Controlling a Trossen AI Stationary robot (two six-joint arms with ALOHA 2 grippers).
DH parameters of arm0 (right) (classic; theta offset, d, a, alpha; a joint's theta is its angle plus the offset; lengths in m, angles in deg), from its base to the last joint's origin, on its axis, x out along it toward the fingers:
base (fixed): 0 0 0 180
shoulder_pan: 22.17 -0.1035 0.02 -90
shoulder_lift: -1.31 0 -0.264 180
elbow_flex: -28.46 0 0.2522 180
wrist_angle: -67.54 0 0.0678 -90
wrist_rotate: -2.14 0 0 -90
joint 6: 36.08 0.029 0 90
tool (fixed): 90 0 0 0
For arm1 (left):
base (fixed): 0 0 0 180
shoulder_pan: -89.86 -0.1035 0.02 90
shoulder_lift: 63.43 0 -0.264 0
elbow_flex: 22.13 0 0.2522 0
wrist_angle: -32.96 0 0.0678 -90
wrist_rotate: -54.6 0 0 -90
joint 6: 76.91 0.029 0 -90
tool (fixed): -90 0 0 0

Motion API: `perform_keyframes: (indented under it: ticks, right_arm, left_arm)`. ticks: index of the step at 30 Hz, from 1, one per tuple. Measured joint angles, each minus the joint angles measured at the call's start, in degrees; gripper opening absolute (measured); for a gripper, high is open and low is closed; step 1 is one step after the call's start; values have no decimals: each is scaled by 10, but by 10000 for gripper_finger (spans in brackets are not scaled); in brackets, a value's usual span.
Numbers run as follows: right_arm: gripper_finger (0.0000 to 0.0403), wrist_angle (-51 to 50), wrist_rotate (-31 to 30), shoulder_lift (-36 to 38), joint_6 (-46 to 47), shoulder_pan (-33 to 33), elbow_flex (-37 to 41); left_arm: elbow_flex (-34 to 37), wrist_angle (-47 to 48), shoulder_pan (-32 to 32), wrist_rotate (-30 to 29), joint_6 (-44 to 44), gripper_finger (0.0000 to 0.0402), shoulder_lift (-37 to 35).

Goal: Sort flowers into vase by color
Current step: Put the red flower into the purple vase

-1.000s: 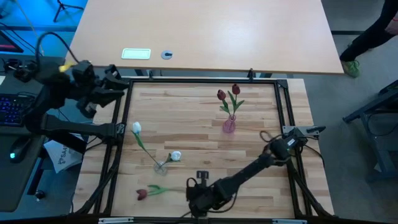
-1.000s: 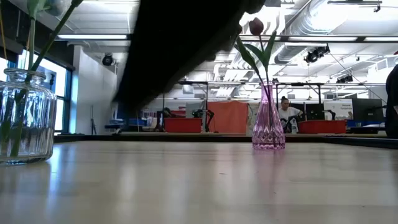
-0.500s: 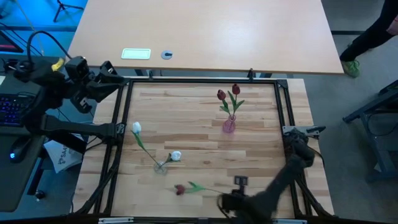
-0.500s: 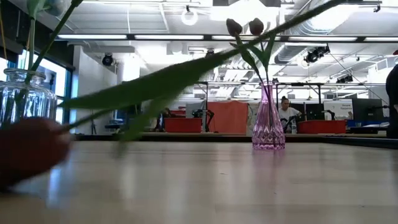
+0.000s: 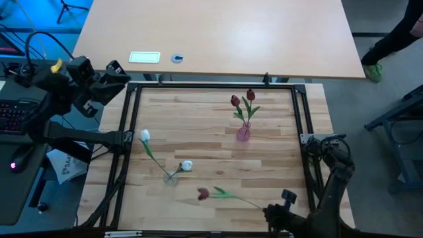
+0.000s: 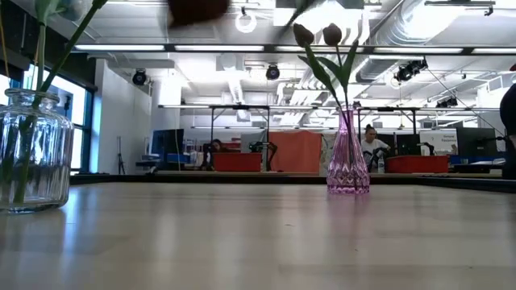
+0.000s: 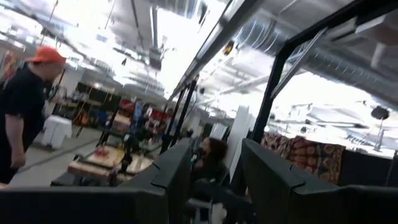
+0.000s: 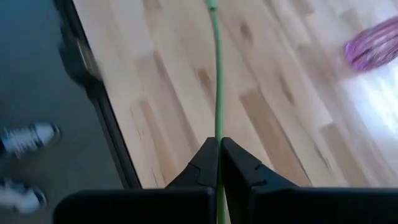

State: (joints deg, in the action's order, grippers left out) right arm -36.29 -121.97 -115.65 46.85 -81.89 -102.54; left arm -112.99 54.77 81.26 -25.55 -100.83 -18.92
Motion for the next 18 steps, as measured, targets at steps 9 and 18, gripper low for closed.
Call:
perform_keyframes:
  ticks: [9,18]
  right_arm:
    - [0,1,-165,21,20,5,0]
    - [0,9,-280,86,-47,0,0]
  left_arm:
    - [0,-78,0,0,0,131,-2]
    - [0,-84,0,0,0,131,-2]
